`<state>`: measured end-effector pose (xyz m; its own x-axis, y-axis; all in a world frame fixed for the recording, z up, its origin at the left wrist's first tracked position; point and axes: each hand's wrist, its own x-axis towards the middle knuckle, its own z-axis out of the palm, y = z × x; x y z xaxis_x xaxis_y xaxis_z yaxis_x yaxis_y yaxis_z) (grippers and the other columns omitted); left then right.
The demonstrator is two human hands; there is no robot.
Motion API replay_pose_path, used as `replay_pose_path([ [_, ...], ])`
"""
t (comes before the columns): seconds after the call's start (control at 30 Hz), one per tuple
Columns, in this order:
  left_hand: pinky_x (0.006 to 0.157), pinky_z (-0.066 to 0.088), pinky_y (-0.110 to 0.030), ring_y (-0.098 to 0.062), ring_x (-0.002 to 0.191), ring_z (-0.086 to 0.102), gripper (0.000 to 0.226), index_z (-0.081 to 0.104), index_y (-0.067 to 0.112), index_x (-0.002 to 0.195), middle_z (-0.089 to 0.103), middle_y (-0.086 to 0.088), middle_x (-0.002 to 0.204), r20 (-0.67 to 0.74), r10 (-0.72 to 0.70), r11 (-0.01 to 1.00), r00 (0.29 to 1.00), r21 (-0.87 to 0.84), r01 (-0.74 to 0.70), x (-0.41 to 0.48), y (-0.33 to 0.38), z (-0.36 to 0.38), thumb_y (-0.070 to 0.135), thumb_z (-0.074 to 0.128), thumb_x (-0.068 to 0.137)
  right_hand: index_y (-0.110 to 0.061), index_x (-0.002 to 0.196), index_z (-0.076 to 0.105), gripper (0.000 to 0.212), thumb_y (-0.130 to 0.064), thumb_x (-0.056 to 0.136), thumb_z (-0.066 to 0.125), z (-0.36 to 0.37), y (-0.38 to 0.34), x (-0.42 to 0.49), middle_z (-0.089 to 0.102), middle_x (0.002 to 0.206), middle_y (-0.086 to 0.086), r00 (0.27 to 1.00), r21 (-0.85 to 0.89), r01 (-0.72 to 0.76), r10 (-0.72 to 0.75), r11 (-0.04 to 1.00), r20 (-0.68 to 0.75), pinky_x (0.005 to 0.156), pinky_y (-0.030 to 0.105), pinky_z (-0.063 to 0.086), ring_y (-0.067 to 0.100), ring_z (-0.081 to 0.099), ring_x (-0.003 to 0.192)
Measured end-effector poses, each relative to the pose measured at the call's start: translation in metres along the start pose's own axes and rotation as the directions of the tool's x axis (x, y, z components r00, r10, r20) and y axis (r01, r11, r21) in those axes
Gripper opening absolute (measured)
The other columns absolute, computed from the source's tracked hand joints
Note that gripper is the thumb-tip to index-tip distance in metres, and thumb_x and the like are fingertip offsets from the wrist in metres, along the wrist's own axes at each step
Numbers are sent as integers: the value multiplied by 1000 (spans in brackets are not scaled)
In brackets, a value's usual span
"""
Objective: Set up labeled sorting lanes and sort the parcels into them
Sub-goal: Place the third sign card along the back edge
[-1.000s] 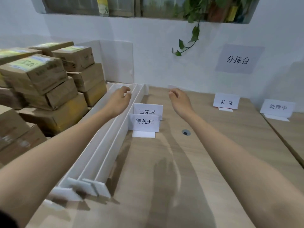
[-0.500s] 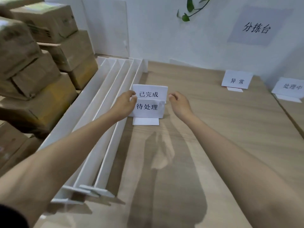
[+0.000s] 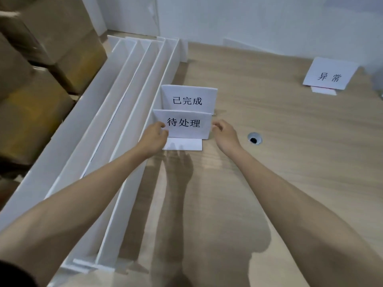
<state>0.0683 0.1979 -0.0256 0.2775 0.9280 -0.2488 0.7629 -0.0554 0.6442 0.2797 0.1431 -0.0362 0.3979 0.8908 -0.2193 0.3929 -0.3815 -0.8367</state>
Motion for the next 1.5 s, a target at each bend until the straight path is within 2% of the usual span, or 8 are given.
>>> replay_pose_path([
  [0.17, 98, 42, -41, -35, 119, 49, 49, 50, 3, 127, 53, -19, 128, 12, -67, 998, 998, 22, 67, 22, -19, 5, 32, 38, 89, -12, 118, 64, 32, -13, 90, 47, 13, 15, 20, 64, 120, 8, 999, -10, -33, 33, 999, 5, 97, 36, 45, 25, 58, 113],
  [0.43, 95, 40, -37, -33, 113, 50, 42, 51, 5, 122, 50, -17, 129, -16, -101, 994, 995, 33, 101, 48, -23, 6, 32, 42, 91, -11, 118, 61, 30, -8, 92, 46, 23, 21, 39, 58, 108, 4, 999, 15, -46, 46, 999, 20, 79, 25, 40, 20, 52, 92],
  [0.6, 89, 36, -31, -30, 112, 48, 28, 50, 5, 118, 48, -16, 127, -8, -71, 997, 997, 25, 72, 58, -27, 9, 23, 43, 97, -12, 120, 60, 35, -6, 90, 45, 25, 18, 42, 58, 126, 8, 998, 15, -57, 56, 998, 11, 92, 32, 45, 22, 54, 114],
  [0.7, 84, 37, -29, -29, 109, 50, 26, 50, 6, 115, 49, -17, 125, -6, -60, 998, 998, 8, 60, 57, -28, 8, 22, 43, 96, -12, 121, 59, 37, -4, 89, 44, 21, 16, 39, 55, 129, 9, 998, 21, -69, 69, 997, 0, 92, 33, 45, 22, 53, 114],
  [1.1, 73, 36, -29, -24, 86, 45, 30, 43, 6, 124, 43, -19, 123, -70, 133, 990, 989, -38, -136, 29, 24, -20, 8, 40, 94, -12, 117, 57, 40, 4, 84, 43, -34, -16, 6, 52, 110, 2, 992, 29, 26, -22, 999, -120, 77, 23, 36, 17, 48, 96],
  [1.27, 68, 38, -31, -30, 88, 49, 36, 43, 8, 127, 46, -21, 118, -83, 240, 971, 967, 32, -238, 12, 47, -35, 6, 44, 91, -15, 116, 60, 43, 5, 82, 43, -64, -33, -18, 52, 108, 1, 979, 18, 52, -47, 999, -198, 74, 23, 37, 17, 48, 94],
  [1.4, 67, 37, -30, -32, 84, 50, 44, 42, 11, 132, 50, -20, 101, -48, 286, 957, 957, 57, -283, -2, 69, -38, 5, 48, 89, -15, 117, 59, 45, 5, 81, 43, -87, -41, -37, 51, 105, -1, 967, 24, 74, -66, 997, -246, 58, 23, 36, 20, 48, 86],
  [1.5, 71, 36, -29, -35, 95, 53, 46, 42, 13, 133, 50, -18, 104, -52, 319, 946, 946, 81, -315, -7, 88, -39, 5, 49, 88, -15, 117, 59, 45, 6, 80, 44, -104, -41, -39, 51, 105, 2, 960, 18, 92, -84, 996, -267, 64, 25, 38, 17, 48, 83],
])
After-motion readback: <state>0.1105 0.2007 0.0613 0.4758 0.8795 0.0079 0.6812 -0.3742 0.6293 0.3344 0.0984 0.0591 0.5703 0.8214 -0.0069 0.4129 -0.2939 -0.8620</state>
